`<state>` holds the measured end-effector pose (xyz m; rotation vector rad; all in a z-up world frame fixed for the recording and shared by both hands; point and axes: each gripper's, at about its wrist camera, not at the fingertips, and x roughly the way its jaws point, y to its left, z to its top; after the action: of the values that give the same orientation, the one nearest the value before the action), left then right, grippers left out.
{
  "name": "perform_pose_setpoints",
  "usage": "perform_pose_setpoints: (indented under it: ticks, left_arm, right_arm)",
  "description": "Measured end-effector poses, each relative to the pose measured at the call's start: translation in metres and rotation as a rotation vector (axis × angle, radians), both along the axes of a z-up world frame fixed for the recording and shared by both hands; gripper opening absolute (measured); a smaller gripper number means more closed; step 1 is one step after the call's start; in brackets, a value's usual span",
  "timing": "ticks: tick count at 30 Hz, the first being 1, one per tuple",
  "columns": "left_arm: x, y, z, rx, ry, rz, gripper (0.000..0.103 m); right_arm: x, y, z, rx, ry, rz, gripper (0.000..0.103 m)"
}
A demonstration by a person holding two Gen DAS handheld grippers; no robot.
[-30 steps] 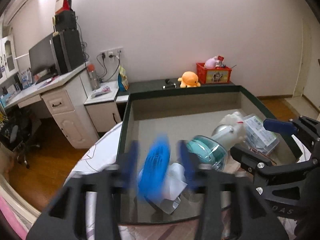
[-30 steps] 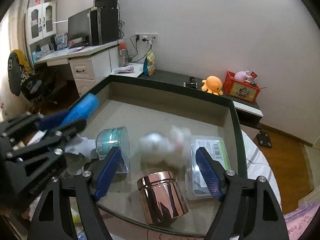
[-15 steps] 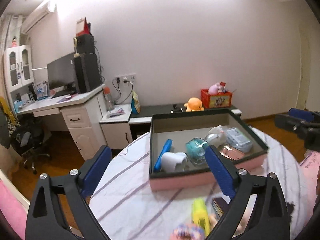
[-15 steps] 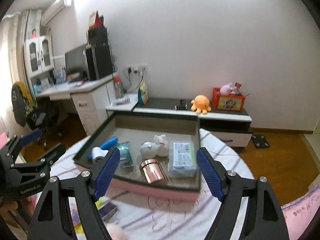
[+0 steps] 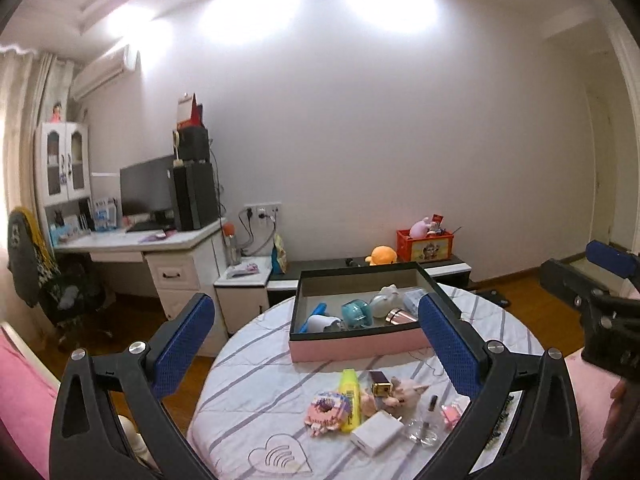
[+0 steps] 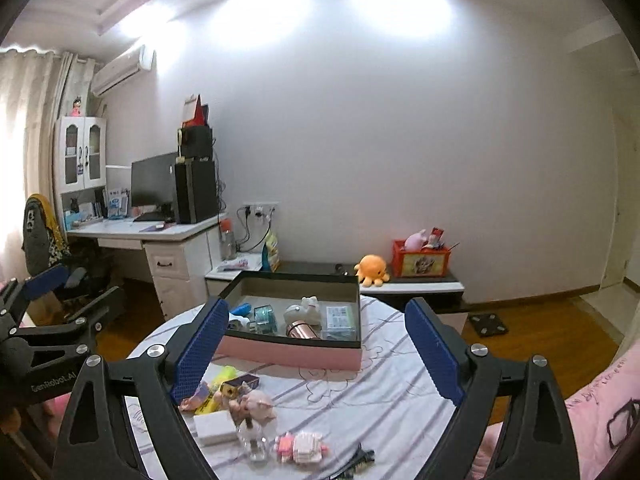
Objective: Organize rigid objects
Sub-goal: 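Withdraw both tools from the pink box back over the table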
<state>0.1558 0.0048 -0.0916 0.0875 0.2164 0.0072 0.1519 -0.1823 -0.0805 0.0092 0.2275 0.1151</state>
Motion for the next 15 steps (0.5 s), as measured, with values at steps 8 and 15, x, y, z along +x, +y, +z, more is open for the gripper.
perform_pose_setpoints:
  ticks: [8, 15]
  left_arm:
    - [-0.029, -0.016, 0.012, 0.007, -0.027, -0.035, 0.103]
    - [-0.046, -0.017, 0.021, -0.031, -0.079, -0.029, 0.103]
  right_arm:
    - [-0.036, -0.001, 0.004, 0.01, -0.054, -0.028, 0.092]
    - [-0.057, -0.002, 0.011, 0.011, -0.107, -0.06, 0.092]
